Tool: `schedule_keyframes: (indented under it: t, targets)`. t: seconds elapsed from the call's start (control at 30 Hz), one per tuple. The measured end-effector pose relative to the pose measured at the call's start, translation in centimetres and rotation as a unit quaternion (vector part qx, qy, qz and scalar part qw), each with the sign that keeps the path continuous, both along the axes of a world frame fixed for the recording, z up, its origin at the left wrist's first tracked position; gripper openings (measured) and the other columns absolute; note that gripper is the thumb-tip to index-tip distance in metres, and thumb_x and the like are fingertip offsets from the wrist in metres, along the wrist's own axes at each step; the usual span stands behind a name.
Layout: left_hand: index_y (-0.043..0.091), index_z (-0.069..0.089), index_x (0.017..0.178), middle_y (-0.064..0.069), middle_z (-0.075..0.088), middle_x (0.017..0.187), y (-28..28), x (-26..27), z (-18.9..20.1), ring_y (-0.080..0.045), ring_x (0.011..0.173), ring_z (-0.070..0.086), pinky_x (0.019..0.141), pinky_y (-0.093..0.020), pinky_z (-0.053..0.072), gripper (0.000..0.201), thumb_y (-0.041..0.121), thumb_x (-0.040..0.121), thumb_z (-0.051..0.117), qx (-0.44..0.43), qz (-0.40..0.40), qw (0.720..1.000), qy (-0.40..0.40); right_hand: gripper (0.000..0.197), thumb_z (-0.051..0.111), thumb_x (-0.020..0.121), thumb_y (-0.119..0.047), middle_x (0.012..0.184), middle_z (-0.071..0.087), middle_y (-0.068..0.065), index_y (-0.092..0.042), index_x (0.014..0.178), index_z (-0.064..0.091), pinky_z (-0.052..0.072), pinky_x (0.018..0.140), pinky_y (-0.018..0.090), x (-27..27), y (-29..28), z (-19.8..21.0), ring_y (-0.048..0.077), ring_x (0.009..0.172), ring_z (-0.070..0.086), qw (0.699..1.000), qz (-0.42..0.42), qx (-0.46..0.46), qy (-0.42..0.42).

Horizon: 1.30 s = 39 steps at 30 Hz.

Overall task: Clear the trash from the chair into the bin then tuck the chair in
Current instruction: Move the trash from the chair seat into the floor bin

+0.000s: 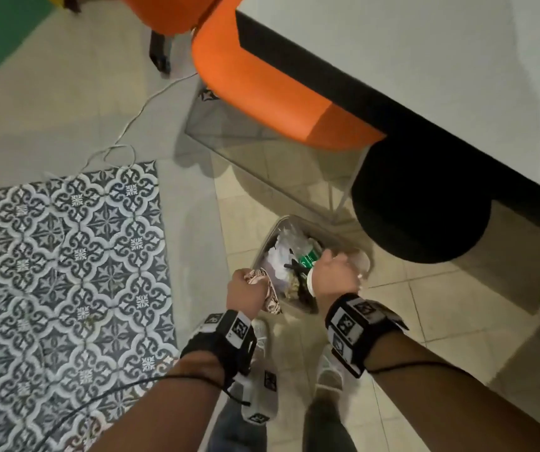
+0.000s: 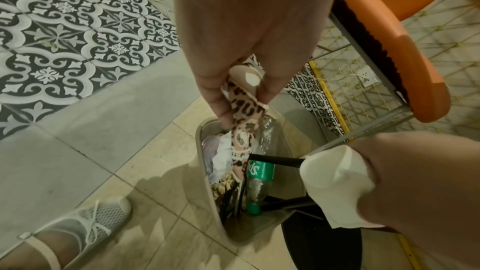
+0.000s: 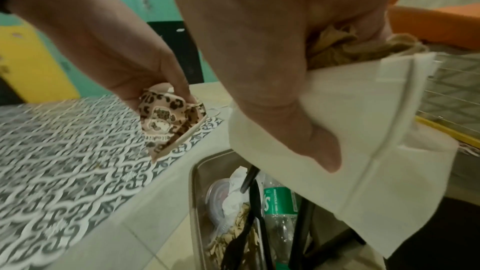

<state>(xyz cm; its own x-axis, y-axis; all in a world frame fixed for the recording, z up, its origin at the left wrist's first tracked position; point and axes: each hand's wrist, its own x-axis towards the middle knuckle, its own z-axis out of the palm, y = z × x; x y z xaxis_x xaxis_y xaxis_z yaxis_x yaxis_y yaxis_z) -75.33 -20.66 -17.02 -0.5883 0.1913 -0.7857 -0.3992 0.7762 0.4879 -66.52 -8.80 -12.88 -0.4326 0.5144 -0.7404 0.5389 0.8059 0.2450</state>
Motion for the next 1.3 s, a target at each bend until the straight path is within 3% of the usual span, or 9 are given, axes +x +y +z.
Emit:
schedule_keyframes:
  t: [0.13, 0.3, 0.5, 0.67, 0.8, 0.9, 1.1, 1.2, 1.3]
  targets:
    - [0.002, 0.056, 0.115, -0.016, 0.066, 0.11, 0.7, 0.5, -1.9, -0.033, 0.098, 0.064, 0.086, -0.04, 0.055, 0.045, 0.025, 0.077, 0.062, 0.001, 0.001, 1.0, 0.001, 0.046, 0.03, 0.088, 0.003, 0.131, 0.042, 0.019, 0.003, 0.132, 0.044, 0.052, 0.076, 0.043, -0.8, -1.2, -4.6, 0.032, 0.112, 0.049, 0.999, 0.028, 0.022, -0.024]
    - [0.003, 0.048, 0.128, -0.018, 0.059, 0.124, 2.2, 0.6, -4.0, -0.033, 0.113, 0.057, 0.09, -0.034, 0.045, 0.048, 0.022, 0.086, 0.061, -0.015, -0.037, 0.999, 0.028, 0.028, 0.051, 0.065, -0.015, 0.083, 0.07, 0.005, -0.015, 0.075, 0.077, 0.046, 0.046, 0.026, -0.4, -2.7, -7.6, 0.03, 0.082, 0.069, 0.997, 0.049, 0.059, 0.029]
    - [0.003, 0.053, 0.119, -0.005, 0.057, 0.109, 3.3, 1.0, -6.2, -0.023, 0.1, 0.057, 0.08, -0.027, 0.042, 0.041, 0.02, 0.083, 0.065, 0.001, -0.06, 0.998, 0.025, 0.022, 0.075, 0.065, -0.012, 0.094, 0.064, 0.005, -0.014, 0.087, 0.069, 0.049, 0.045, 0.028, 1.2, -0.3, -8.6, 0.025, 0.065, 0.062, 0.98, 0.144, 0.029, 0.135]
    - [0.007, 0.055, 0.116, -0.009, 0.063, 0.112, 4.0, 1.1, -7.7, -0.029, 0.104, 0.06, 0.086, -0.039, 0.049, 0.04, 0.02, 0.079, 0.061, 0.016, -0.083, 0.996, -0.013, 0.04, 0.064, 0.08, -0.008, 0.124, 0.045, 0.009, -0.015, 0.116, 0.049, 0.054, 0.076, 0.043, 1.6, 2.7, -10.2, 0.029, 0.096, 0.055, 0.973, 0.099, -0.074, 0.193]
    - [0.01, 0.056, 0.123, -0.009, 0.061, 0.121, 4.2, 0.7, -7.3, -0.028, 0.114, 0.057, 0.093, -0.034, 0.044, 0.038, 0.02, 0.087, 0.053, 0.016, -0.17, 0.985, -0.033, 0.084, 0.073, 0.075, -0.028, 0.152, 0.008, 0.007, -0.028, 0.145, 0.026, 0.038, 0.107, 0.045, 1.2, 2.8, -10.5, 0.032, 0.135, 0.029, 0.961, -0.088, -0.132, 0.227]
    - [0.005, 0.053, 0.127, -0.013, 0.058, 0.127, 3.7, 0.3, -7.1, -0.03, 0.116, 0.055, 0.099, -0.037, 0.043, 0.038, 0.016, 0.091, 0.051, -0.001, -0.175, 0.984, -0.032, 0.107, 0.082, 0.065, -0.033, 0.156, -0.001, 0.002, -0.034, 0.149, 0.015, 0.032, 0.112, 0.037, 1.7, 1.7, -10.8, 0.024, 0.144, 0.015, 0.902, -0.247, -0.135, 0.327]
    - [0.009, 0.046, 0.135, -0.014, 0.054, 0.133, 3.4, 0.5, -6.8, -0.029, 0.118, 0.055, 0.088, -0.03, 0.046, 0.05, 0.022, 0.088, 0.058, 0.006, -0.075, 0.996, -0.056, 0.121, 0.087, 0.061, -0.018, 0.158, 0.001, 0.005, -0.028, 0.151, 0.007, 0.037, 0.103, 0.024, 1.9, 0.1, -11.3, 0.005, 0.13, 0.026, 0.735, -0.5, -0.104, 0.447]
    - [0.009, 0.046, 0.131, -0.026, 0.059, 0.123, 3.6, 1.3, -7.3, -0.043, 0.109, 0.059, 0.088, -0.05, 0.053, 0.068, 0.034, 0.07, 0.06, 0.036, -0.023, 0.997, -0.068, 0.109, 0.082, 0.068, -0.027, 0.156, 0.01, 0.008, -0.03, 0.15, 0.011, 0.046, 0.1, 0.038, 0.8, -0.6, -11.8, 0.019, 0.129, 0.041, 0.664, -0.573, -0.059, 0.477]
    - [0.01, 0.04, 0.135, -0.024, 0.058, 0.124, 3.8, 1.5, -6.8, -0.044, 0.113, 0.057, 0.093, -0.052, 0.05, 0.074, 0.033, 0.068, 0.059, 0.048, -0.01, 0.994, -0.097, 0.087, 0.069, 0.074, -0.044, 0.15, 0.024, 0.008, -0.03, 0.146, 0.021, 0.045, 0.102, 0.046, 0.3, -1.1, -12.2, 0.027, 0.13, 0.043, 0.662, -0.573, -0.055, 0.481]
